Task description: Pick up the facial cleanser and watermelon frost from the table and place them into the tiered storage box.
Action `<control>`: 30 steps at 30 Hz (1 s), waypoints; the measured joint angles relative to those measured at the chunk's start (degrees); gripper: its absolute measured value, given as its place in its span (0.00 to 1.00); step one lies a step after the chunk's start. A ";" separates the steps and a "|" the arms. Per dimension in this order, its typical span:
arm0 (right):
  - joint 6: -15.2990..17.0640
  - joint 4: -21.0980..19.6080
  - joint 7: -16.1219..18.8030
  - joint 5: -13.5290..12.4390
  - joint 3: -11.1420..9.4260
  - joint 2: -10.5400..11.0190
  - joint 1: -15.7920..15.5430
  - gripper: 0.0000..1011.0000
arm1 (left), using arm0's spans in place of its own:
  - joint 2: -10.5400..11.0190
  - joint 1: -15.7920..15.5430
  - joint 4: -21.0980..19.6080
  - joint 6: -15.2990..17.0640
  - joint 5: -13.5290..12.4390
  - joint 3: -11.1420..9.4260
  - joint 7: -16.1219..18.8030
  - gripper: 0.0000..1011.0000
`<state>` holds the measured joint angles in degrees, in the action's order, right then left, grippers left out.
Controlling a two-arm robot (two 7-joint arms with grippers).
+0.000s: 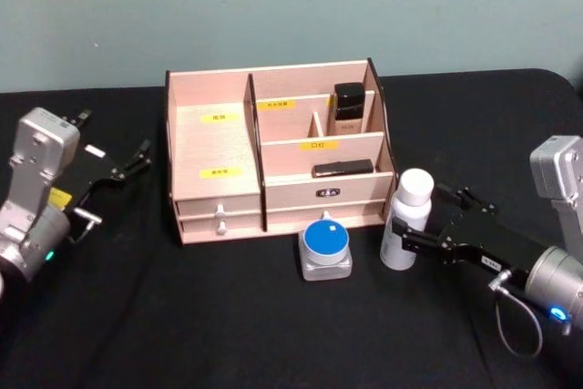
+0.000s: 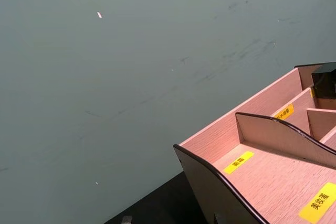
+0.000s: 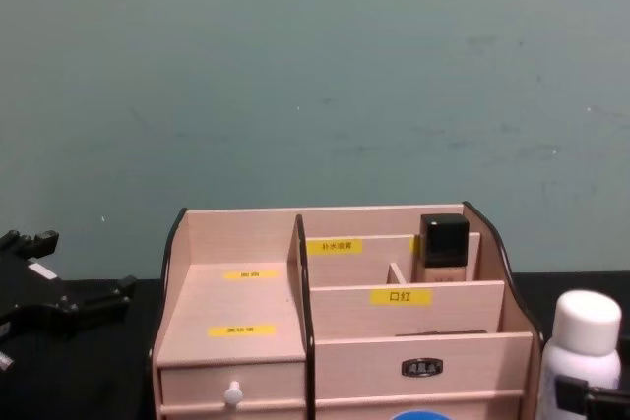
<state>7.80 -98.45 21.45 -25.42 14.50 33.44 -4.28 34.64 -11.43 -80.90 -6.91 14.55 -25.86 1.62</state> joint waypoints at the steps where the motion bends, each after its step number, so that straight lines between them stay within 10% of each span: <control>1: 0.00 0.19 0.07 0.05 0.07 -0.09 0.20 0.99 | 0.00 0.00 0.00 0.00 0.00 0.00 0.00 1.00; 30: -0.49 5.53 1.77 1.78 3.26 -2.56 5.65 0.99 | 0.00 0.00 0.00 0.00 0.00 0.00 0.00 1.00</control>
<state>7.31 -92.91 23.23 -23.64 17.76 30.88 1.37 34.65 -11.43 -80.90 -6.91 14.55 -25.86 1.62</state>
